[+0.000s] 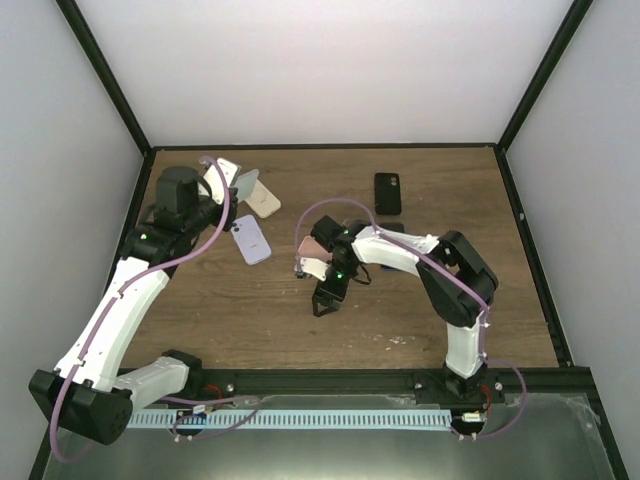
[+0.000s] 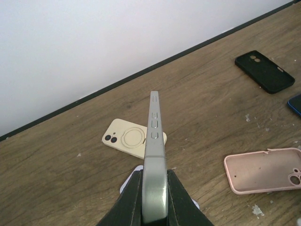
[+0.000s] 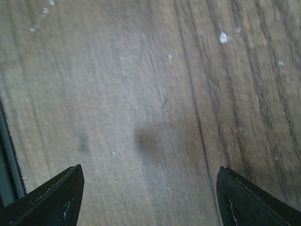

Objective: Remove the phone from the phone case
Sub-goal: Place the phone case on the phone.

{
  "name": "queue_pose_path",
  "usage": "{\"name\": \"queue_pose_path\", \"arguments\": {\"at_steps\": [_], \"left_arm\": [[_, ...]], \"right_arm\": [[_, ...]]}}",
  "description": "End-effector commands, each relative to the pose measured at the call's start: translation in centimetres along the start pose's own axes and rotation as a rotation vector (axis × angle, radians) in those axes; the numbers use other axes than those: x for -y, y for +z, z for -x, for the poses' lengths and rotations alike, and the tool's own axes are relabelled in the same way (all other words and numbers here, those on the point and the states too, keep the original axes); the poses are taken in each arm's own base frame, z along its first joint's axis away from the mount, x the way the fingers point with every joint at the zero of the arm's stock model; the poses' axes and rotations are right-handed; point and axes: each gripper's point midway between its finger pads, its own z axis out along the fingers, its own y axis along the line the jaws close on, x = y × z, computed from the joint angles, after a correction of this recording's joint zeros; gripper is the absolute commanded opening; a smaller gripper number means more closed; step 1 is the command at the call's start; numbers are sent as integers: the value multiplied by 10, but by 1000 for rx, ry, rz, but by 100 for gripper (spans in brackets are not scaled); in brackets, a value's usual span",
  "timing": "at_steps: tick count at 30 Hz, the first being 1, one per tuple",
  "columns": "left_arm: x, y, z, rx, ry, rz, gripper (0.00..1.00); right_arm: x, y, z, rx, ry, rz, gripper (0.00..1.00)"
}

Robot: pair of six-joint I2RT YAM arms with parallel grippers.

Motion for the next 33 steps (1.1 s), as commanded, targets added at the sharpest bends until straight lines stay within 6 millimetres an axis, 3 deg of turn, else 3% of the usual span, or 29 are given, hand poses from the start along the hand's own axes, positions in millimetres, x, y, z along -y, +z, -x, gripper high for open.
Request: {"name": "queue_pose_path", "arguments": {"at_steps": [1, 6, 14, 21, 25, 28, 33], "left_arm": [[-4, -13, 25, 97, -10, 10, 0], [-4, -13, 24, 95, -8, 10, 0], [-5, -13, 24, 96, -7, 11, 0], [-5, -12, 25, 95, -6, 12, 0], [-4, -10, 25, 93, -8, 8, 0], [-5, -10, 24, 90, -10, 9, 0], [-4, -10, 24, 91, -11, 5, 0]], "right_arm": [[24, 11, -7, -15, 45, -74, 76], [58, 10, -15, -18, 114, -147, 78], [139, -14, -26, 28, 236, -220, 83], [209, -47, -7, 82, 249, -302, 87], [231, -57, 19, 139, 257, -299, 89], [237, -60, 37, 190, 280, -262, 89], [228, -89, 66, 280, 262, -286, 86]]}}
